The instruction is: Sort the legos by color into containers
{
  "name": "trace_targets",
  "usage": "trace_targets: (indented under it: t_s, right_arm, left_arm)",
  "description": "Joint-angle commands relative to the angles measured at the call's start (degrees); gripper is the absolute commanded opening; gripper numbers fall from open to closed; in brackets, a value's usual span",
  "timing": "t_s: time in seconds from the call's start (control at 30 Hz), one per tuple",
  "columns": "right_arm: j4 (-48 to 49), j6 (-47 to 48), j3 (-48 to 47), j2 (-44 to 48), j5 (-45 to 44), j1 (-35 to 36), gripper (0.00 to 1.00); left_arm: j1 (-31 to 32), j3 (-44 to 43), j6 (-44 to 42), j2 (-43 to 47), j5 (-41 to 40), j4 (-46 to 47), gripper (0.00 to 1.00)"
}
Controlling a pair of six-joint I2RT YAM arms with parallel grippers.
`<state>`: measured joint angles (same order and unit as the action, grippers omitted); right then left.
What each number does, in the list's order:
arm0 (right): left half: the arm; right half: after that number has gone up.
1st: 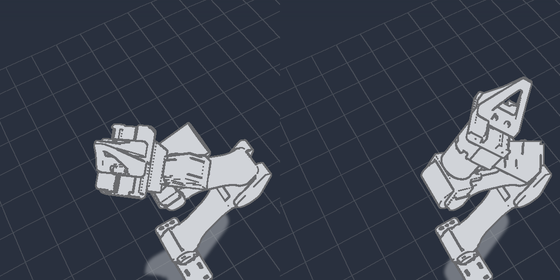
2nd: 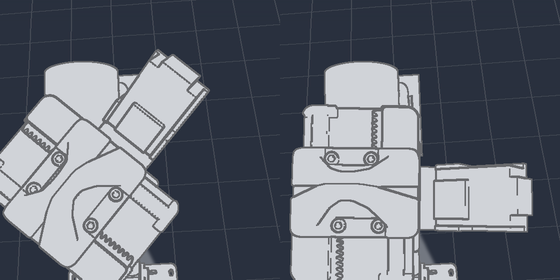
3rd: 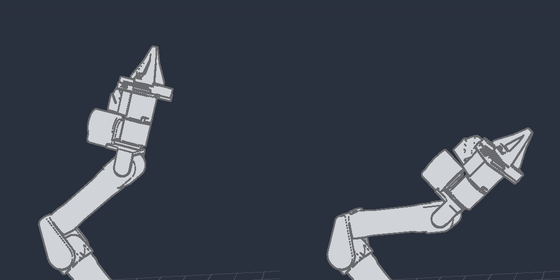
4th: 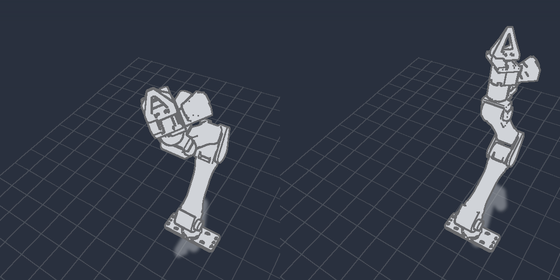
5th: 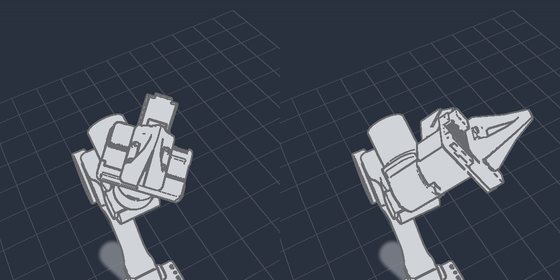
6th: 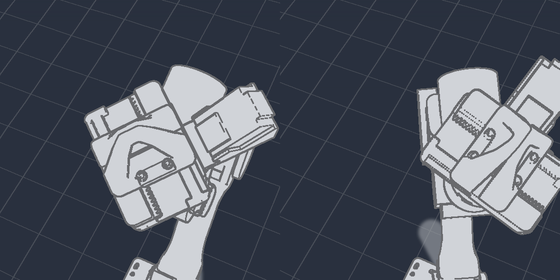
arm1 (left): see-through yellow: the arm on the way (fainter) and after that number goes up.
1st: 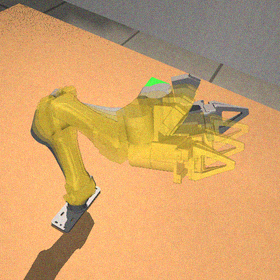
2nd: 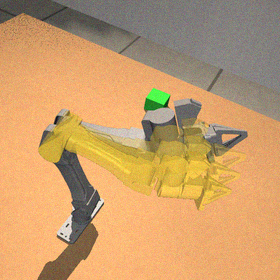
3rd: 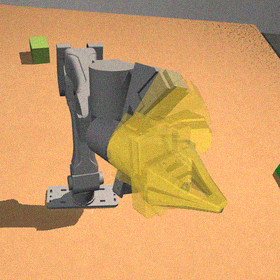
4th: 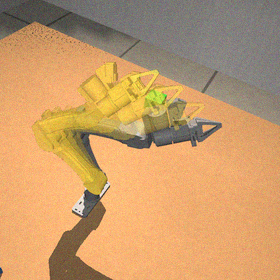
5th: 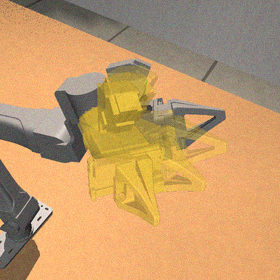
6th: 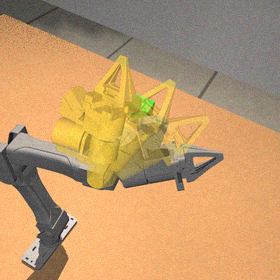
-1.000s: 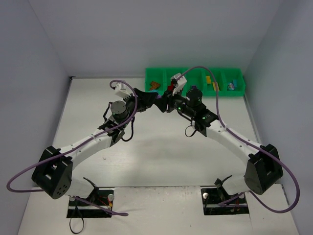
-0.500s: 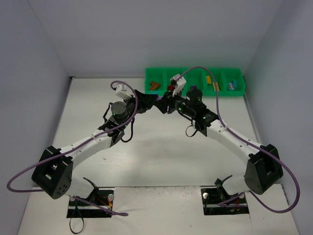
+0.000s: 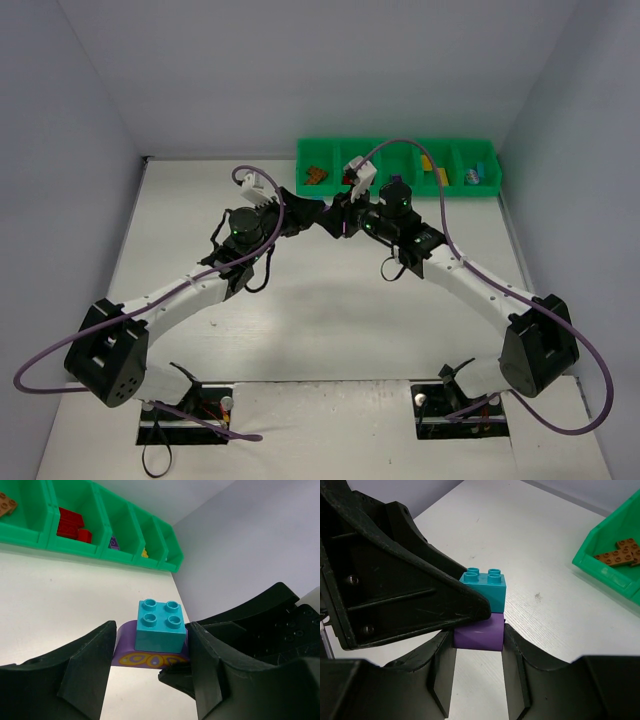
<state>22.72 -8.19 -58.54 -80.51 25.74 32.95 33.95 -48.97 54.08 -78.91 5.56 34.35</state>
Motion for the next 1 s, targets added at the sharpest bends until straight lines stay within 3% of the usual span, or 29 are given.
trace_targets:
  t_s: [0.0,0.27,0.4,0.53,0.63,0.77,0.97]
  right_arm:
    - [3.5,1.3,-1.6,2.0,2.6,0.2,0.0]
    - [3.1,1.7,-1.9,1.9,3.2,0.2,0.0]
    - [2.2,2.5,-1.8,2.1,3.5,0.2,0.0]
    - [1.4,3.0,-0.9,2.6,3.6,0.2,0.0]
    - [0.1,3.4,0.0,3.0,3.8,0.2,0.0]
    - [-1.6,3.9,1.2,3.3,3.9,0.2,0.0]
    - [-6.7,5.7,2.7,2.5,2.5,0.2,0.0]
  left_arm:
    - [-0.4,-3.5,-1.8,2.7,2.5,1.2,0.53]
    - [-0.9,-3.3,-2.2,2.8,4.0,0.5,0.52]
    - [-1.3,-3.0,-2.9,3.4,4.0,0.4,0.44]
    - [-1.7,-2.4,-4.0,4.1,3.9,0.4,0.21]
    - [-2.4,-2.3,-4.2,4.7,4.0,-0.5,0.11]
    - [-3.4,-1.9,-4.3,5.2,5.0,-1.3,0.03]
    - [-7.0,-1.6,-4.5,7.1,5.0,-4.8,0.02]
